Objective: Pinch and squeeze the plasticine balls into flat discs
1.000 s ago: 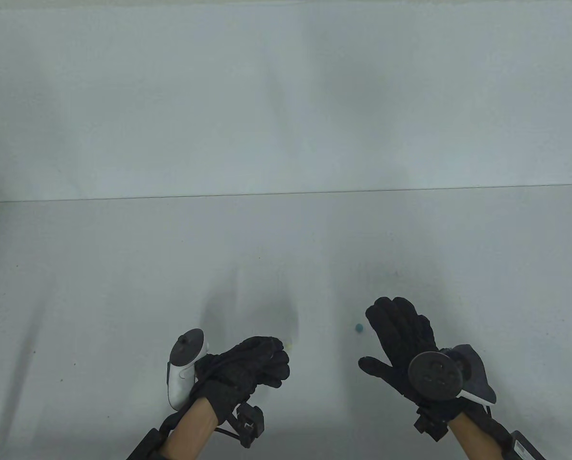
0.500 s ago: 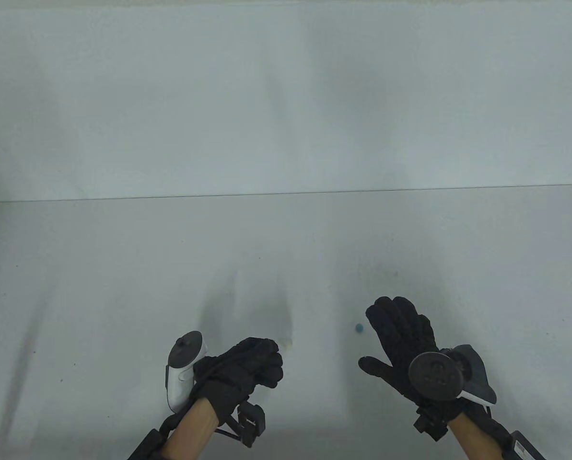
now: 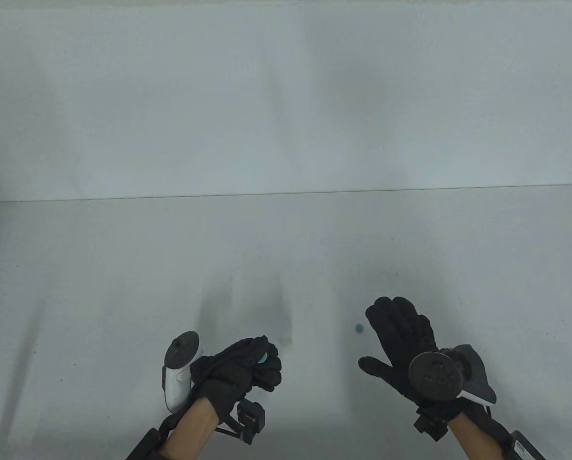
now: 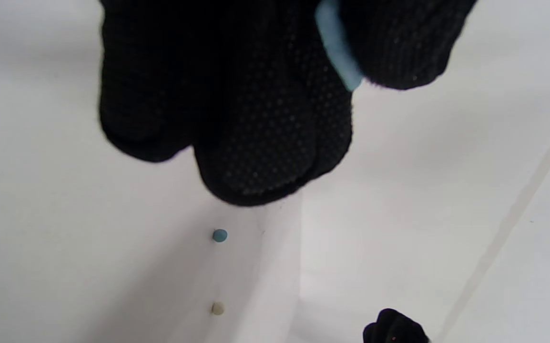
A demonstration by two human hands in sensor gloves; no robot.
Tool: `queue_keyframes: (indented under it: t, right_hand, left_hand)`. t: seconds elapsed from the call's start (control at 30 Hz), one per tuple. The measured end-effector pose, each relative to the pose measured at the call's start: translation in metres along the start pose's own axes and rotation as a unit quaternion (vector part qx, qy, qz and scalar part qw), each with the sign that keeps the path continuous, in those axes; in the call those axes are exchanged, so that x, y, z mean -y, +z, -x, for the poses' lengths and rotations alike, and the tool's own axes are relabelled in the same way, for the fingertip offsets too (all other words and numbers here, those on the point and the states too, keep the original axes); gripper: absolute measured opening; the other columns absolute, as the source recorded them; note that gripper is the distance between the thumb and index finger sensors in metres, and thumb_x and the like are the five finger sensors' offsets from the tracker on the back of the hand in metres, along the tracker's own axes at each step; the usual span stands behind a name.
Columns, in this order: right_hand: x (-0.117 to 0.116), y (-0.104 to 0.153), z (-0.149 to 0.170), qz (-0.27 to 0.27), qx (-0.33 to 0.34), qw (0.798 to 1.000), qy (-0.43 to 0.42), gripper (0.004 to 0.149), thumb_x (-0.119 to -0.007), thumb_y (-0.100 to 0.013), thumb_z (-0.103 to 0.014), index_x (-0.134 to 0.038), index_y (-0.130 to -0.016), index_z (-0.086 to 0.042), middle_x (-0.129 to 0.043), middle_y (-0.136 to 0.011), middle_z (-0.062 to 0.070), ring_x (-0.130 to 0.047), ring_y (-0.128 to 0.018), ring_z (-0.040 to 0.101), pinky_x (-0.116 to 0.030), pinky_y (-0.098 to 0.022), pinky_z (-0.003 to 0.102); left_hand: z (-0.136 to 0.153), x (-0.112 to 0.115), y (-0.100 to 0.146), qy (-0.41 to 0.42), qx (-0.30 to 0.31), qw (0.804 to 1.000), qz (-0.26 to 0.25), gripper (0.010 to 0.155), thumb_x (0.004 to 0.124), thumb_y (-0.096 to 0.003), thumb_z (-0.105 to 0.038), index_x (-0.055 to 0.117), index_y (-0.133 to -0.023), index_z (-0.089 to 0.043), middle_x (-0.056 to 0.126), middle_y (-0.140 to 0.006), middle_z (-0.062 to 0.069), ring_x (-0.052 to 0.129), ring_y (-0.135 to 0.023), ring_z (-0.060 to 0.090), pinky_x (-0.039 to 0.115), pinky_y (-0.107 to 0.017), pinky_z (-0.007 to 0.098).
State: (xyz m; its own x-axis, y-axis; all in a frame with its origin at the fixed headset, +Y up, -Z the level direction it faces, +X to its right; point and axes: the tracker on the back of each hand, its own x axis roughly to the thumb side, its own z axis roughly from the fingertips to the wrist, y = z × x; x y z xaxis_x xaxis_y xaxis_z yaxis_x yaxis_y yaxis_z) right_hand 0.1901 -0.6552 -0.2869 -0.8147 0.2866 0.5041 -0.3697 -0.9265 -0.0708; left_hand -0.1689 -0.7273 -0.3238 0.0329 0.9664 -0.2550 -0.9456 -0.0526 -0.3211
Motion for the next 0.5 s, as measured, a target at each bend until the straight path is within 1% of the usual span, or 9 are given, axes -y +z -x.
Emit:
queue_keyframes:
  t: [0.1,0.17,0.2,0.23,0.27,0.3,0.33,0.4,0.5]
  right_hand:
    - [0.0000,0.0001,-0.0002,0.000,0.000,1.000,0.001,0.083,-0.050,-0.055,-0.067,-0.031,-0.116,-0.014,-0.031,-0.124,0.017,-0.033,-0.111,0.052,-0.043,-0.070,0.075]
    - [0.0002,0.0000,0.0000,0.001,0.000,1.000,0.000,0.083,-0.050,-0.055,-0.067,-0.031,-0.116,-0.014,-0.031,-0.124,0.017,-0.033,-0.111,0.052,-0.043,-0.070,0.075]
    - [0.0001,0.0000,0.0001,0.001,0.000,1.000,0.000,0.083,-0.050,-0.055,-0.067,-0.031,-0.116,-0.014,-0.031,-0.124,0.017,-0.033,-0.111,0.052,-0.043,-0.070,0.075]
    - [0.0001,0.0000,0.0000,0.001,0.000,1.000,0.000,0.083,-0.050,-0.055,-0.067,-0.031,-0.116,-0.014,-0.031,-0.124,0.017,-0.032,-0.111,0.052,-0.043,-0.070,0.075]
    - [0.0000,0.0001,-0.0001,0.000,0.000,1.000,0.001,0.084,-0.050,-0.055,-0.067,-0.031,-0.116,-0.014,-0.031,-0.124,0.017,-0.033,-0.111,0.052,-0.043,-0.070,0.075]
    - [0.0001,0.0002,-0.0001,0.001,0.000,1.000,0.001,0.083,-0.050,-0.055,-0.067,-0.031,-0.116,-0.014,-0.031,-0.124,0.017,-0.033,-0.111,0.052,-0.043,-0.070,0.075]
    - [0.0002,0.0001,-0.0001,0.001,0.000,1.000,0.000,0.083,-0.050,-0.055,-0.067,-0.031,-0.116,-0.014,-0.031,-0.124,0.017,-0.033,-0.111,0.052,-0.043,-0.070,0.075]
    - [0.0000,0.0000,0.0002,0.001,0.000,1.000,0.000,0.083,-0.050,-0.054,-0.067,-0.031,-0.116,-0.014,-0.031,-0.124,0.017,-0.033,-0.111,0.052,-0.043,-0.070,0.075]
    - [0.0001,0.0001,-0.0001,0.000,0.000,1.000,0.001,0.083,-0.050,-0.055,-0.067,-0.031,-0.116,-0.014,-0.031,-0.124,0.017,-0.032,-0.111,0.052,-0.043,-0.070,0.075]
  left_hand:
    - [-0.0017,0.0006,0.0001,-0.011,0.006,1.000,-0.004,0.042,0.076,-0.0510,-0.041,0.090,-0.076,-0.010,0.104,-0.056,0.004,0.113,-0.036,0.013,0.098,-0.037,0.032]
    - [-0.0010,0.0014,-0.0003,-0.008,0.009,1.000,0.007,0.045,0.072,-0.0525,-0.042,0.087,-0.080,-0.010,0.102,-0.063,0.005,0.112,-0.044,0.017,0.095,-0.042,0.035]
    - [-0.0006,0.0025,-0.0006,-0.002,0.011,1.000,0.022,0.051,0.068,-0.0533,-0.045,0.083,-0.086,-0.009,0.098,-0.074,0.010,0.109,-0.055,0.025,0.091,-0.047,0.039]
    - [-0.0001,0.0049,-0.0019,0.009,0.013,0.998,0.053,0.071,0.065,-0.0526,-0.052,0.071,-0.099,0.001,0.088,-0.088,0.022,0.100,-0.070,0.036,0.085,-0.054,0.045]
    - [0.0008,0.0056,-0.0020,0.014,0.012,0.997,0.069,0.079,0.061,-0.0528,-0.057,0.062,-0.105,0.003,0.079,-0.097,0.025,0.092,-0.080,0.042,0.080,-0.059,0.049]
    - [0.0020,0.0066,-0.0028,0.019,0.009,0.998,0.067,0.083,0.060,-0.0529,-0.059,0.059,-0.106,0.005,0.075,-0.099,0.027,0.088,-0.084,0.045,0.078,-0.060,0.051]
    - [0.0029,0.0066,-0.0032,0.018,0.005,0.998,0.062,0.083,0.061,-0.0530,-0.058,0.058,-0.106,0.005,0.075,-0.100,0.027,0.088,-0.085,0.046,0.078,-0.061,0.051]
    - [0.0055,0.0047,-0.0035,0.006,-0.004,0.999,0.045,0.076,0.061,-0.0541,-0.055,0.064,-0.102,0.003,0.083,-0.094,0.023,0.095,-0.079,0.040,0.082,-0.057,0.047]
    - [0.0066,0.0007,-0.0044,0.007,-0.015,1.000,0.025,0.057,0.065,-0.0558,-0.045,0.079,-0.090,-0.002,0.097,-0.077,0.013,0.107,-0.061,0.031,0.089,-0.048,0.041]
